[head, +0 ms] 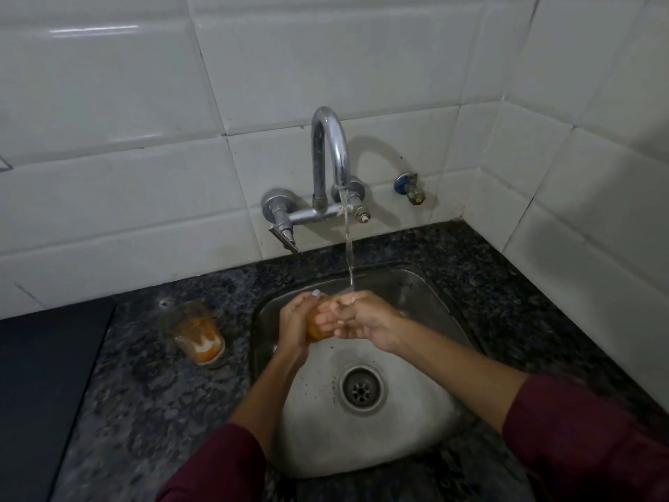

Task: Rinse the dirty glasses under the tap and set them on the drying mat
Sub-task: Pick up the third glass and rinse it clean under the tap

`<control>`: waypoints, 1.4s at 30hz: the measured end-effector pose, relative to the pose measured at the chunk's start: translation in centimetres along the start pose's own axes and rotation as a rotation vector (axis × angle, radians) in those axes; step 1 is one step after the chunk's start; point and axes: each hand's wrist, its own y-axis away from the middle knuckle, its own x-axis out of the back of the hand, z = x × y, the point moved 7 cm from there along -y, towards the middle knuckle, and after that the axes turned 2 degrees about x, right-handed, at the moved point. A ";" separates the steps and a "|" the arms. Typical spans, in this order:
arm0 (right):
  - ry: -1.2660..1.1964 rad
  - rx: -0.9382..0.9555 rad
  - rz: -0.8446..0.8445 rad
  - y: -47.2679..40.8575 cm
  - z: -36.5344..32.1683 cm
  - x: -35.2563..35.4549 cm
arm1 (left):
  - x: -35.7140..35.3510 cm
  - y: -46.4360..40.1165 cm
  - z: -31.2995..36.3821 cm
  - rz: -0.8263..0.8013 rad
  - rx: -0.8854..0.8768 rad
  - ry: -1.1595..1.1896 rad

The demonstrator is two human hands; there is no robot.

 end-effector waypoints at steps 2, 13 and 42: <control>0.039 0.057 -0.071 -0.3 -0.2 -0.3 | 0.1 -0.5 0.4 0.024 0.011 0.025; 1.072 0.200 -0.294 -2.0 -1.2 0.6 | -1.0 -1.7 0.2 -0.068 0.381 0.101; 1.682 0.410 -0.262 -2.4 -0.2 -0.5 | 0.1 -0.1 -2.3 0.088 0.461 0.208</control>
